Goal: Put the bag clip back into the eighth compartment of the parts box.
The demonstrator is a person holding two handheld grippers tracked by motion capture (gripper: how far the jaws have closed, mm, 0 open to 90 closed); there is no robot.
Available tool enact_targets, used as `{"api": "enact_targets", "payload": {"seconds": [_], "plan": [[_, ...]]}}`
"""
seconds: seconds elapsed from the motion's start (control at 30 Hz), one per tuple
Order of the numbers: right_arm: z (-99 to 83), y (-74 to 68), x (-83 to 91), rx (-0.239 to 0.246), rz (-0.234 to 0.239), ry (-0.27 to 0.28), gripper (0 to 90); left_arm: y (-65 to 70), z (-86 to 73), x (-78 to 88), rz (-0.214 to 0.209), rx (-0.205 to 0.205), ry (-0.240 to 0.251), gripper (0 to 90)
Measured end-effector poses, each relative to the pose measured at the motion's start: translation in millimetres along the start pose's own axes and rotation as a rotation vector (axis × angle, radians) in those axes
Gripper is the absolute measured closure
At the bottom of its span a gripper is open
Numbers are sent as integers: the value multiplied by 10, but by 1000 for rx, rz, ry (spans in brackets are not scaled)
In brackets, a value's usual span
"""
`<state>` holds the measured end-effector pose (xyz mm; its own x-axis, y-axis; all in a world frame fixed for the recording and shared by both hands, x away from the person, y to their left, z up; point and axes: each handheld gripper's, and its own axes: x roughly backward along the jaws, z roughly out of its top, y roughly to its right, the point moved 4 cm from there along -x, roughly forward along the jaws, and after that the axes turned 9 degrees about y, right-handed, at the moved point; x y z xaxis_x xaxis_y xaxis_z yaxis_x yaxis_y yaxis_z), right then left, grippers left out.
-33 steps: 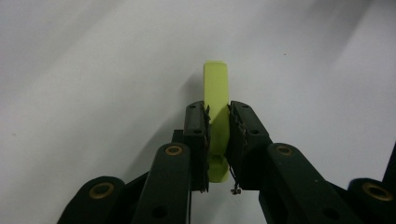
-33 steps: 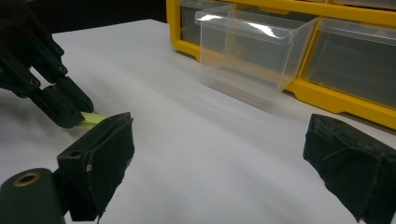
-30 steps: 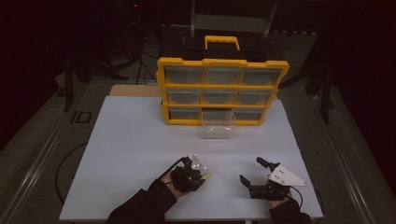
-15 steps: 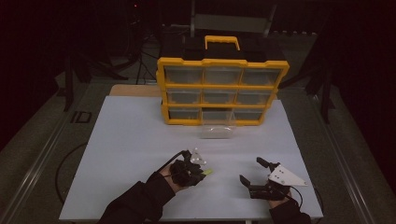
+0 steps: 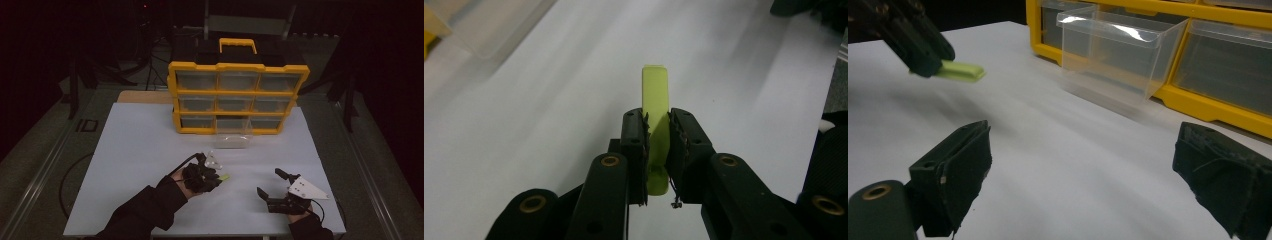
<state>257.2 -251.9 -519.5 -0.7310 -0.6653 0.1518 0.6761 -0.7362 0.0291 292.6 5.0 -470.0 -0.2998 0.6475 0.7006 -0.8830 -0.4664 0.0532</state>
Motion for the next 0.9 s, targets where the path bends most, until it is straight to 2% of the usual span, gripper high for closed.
{"api": "enact_targets", "payload": {"seconds": [0.3,0.47,0.73,0.9], "plan": [[0,-1,-3,3,0,0,85,-54,114,75,-13,-15,2,792],[2,-6,-4,1,-1,0,84,-96,177,108,-20,-4,10,792],[-2,-9,-7,0,1,-2,85,-144,315,156,-22,-32,14,792],[-1,-9,-6,0,1,-2,85,-182,416,181,-30,-29,25,792]]}}
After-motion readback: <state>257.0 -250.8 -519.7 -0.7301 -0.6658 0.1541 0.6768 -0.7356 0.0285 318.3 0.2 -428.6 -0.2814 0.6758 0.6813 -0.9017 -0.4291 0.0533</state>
